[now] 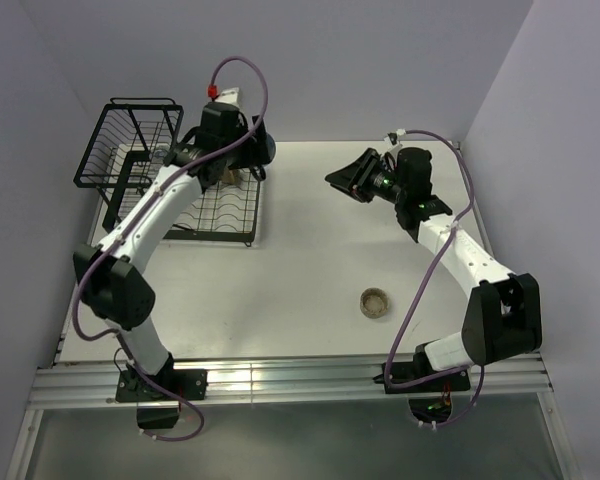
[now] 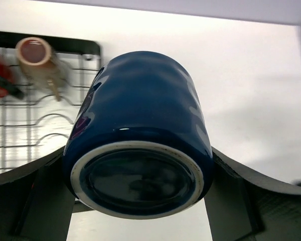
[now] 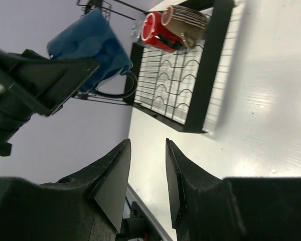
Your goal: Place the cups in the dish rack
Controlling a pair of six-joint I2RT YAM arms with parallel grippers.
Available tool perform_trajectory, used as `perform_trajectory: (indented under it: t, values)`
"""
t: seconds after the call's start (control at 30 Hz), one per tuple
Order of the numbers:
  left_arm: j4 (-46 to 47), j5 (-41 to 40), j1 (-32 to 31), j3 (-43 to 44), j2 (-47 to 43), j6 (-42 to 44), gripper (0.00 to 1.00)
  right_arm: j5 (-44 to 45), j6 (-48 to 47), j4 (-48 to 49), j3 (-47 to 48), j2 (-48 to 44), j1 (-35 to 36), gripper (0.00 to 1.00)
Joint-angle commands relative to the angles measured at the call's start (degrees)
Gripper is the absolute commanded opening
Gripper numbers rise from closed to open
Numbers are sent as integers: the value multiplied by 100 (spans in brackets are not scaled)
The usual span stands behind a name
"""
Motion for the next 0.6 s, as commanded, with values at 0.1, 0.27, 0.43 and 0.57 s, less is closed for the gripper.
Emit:
perform_trajectory:
  t: [0.1, 0.27, 0.43, 0.57]
  values:
    - [-1122, -1750, -19, 1074, 961, 290, 0, 202, -452, -471, 367, 15, -32, 41]
    - [-1159, -1935, 165, 996, 1235, 237, 0, 114, -452, -454, 393, 191, -23, 41]
    - [-1212, -1979, 394, 952, 1446, 202, 0, 96, -531, -533, 446, 270, -23, 41]
    - [-1168, -1988, 578, 821, 1490, 176, 0, 70, -540, -551, 472, 340, -32, 41]
